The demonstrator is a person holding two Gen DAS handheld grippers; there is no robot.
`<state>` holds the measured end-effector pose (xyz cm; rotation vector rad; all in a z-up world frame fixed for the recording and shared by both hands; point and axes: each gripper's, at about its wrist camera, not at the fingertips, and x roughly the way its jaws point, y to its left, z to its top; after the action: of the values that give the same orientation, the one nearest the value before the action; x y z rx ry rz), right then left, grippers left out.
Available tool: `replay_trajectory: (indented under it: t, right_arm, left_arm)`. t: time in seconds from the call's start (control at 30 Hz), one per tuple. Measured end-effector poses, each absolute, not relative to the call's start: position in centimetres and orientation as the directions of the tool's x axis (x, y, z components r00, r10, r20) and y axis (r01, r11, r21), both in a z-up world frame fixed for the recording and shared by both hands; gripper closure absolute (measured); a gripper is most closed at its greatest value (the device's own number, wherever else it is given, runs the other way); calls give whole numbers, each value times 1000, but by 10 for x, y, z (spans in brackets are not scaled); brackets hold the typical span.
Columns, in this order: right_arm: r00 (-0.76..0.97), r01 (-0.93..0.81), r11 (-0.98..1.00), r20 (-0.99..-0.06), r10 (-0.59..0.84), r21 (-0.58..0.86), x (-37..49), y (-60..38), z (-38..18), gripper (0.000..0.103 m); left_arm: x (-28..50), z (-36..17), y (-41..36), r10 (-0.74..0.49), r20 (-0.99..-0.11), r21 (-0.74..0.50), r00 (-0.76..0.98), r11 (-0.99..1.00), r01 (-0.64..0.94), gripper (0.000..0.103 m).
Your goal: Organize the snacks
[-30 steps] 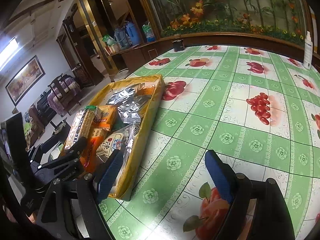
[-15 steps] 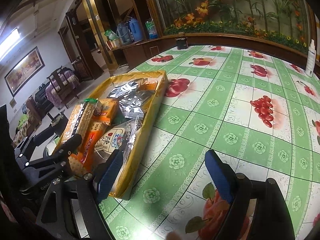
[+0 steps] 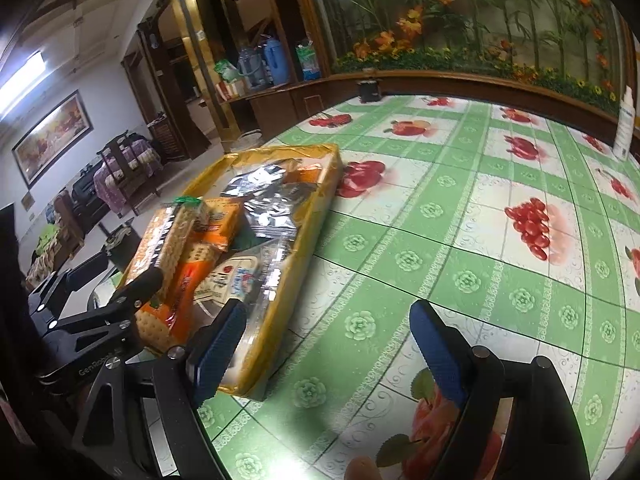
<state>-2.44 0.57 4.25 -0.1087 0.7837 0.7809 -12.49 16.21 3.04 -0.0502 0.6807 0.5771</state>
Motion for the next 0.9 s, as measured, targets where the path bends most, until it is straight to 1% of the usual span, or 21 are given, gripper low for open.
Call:
replay_trajectory:
  t: [0.17,0.37,0.9]
  right_arm:
    - [470,-714,687,-636,612,133,-40,12,49,18]
    - [482,-743,664,-620,619,85,-51,17,52,18]
    - [482,-750,657,-618,622,77,-52,17,53,18]
  left_arm:
    - [-125,30,162,495,-605,146,624,839,-524,14]
    - [-125,29,164,502,-606,147,617,833,-534,14]
    - [-125,29,164,513,-601,157,612,827,-539,14]
